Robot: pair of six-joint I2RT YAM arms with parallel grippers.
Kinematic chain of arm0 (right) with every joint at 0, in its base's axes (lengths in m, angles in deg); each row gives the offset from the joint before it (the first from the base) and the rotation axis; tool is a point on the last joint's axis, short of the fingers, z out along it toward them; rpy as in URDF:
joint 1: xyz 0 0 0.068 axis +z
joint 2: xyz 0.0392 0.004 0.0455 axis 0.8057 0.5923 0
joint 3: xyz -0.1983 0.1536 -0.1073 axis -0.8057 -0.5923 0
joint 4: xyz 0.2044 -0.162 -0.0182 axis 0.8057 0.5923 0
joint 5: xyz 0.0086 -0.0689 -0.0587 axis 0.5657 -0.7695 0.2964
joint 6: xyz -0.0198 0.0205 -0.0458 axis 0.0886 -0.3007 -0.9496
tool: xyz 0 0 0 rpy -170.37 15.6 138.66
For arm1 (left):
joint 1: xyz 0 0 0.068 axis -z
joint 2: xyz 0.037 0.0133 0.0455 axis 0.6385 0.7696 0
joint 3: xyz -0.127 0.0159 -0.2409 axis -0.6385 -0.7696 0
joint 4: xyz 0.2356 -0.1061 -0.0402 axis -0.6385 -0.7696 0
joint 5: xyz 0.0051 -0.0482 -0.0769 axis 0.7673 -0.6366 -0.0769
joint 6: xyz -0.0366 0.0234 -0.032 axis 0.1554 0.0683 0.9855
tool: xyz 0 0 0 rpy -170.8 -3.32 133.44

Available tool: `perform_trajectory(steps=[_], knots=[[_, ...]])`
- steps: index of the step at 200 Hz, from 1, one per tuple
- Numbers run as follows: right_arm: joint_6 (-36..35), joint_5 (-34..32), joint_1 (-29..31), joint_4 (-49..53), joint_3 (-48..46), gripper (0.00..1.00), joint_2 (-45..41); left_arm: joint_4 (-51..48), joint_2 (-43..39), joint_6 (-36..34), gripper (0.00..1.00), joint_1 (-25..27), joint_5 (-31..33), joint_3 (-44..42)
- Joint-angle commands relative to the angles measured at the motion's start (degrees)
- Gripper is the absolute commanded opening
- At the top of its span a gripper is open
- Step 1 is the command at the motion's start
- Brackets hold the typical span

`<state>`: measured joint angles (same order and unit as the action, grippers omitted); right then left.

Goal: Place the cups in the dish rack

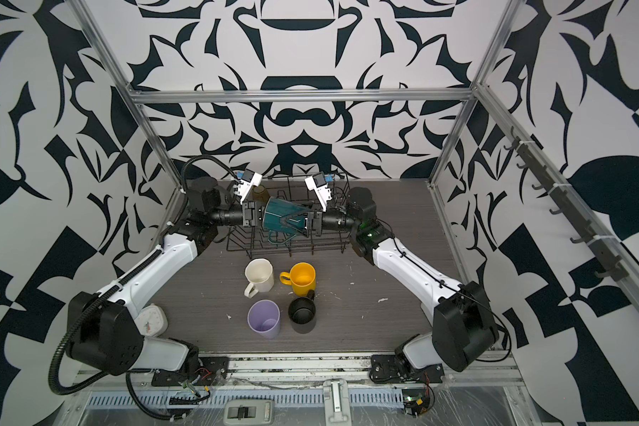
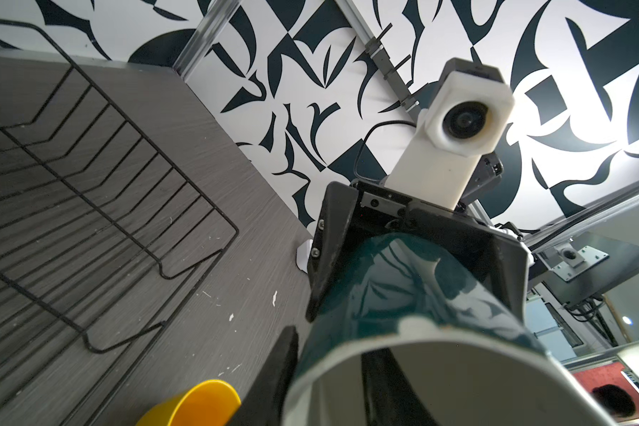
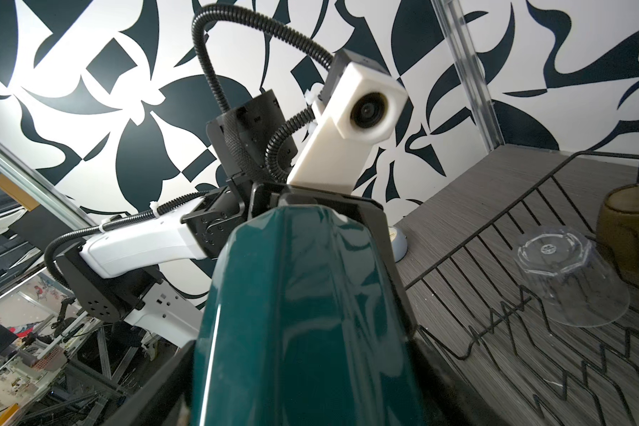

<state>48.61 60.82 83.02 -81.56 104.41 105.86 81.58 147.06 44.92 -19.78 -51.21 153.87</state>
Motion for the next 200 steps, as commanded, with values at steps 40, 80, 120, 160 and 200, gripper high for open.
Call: perform_trajectory(steps=[40,80,120,160,200], knots=[[0.5,-3.1,-0.1,-1.1,1.8,0.00,-3.2,1.8,-0.8,-0.3,0.53,-0.2,-0.6,3.1],[0.3,-3.8,-0.1,0.1,2.0,0.00,-3.4,1.5,-0.9,-0.5,0.54,-0.2,-0.3,3.0],[-0.1,-4.1,-0.1,1.1,2.2,0.00,-2.5,2.7,-0.8,0.2,0.34,-0.3,-0.9,2.5],[0.3,-3.9,-0.1,1.5,3.4,0.00,-0.9,5.6,-0.9,2.3,0.15,-0.1,-1.9,1.3],[0.3,-4.0,-0.1,3.7,5.3,0.00,0.6,10.7,-0.9,5.6,0.00,0.0,-1.9,-0.9]])
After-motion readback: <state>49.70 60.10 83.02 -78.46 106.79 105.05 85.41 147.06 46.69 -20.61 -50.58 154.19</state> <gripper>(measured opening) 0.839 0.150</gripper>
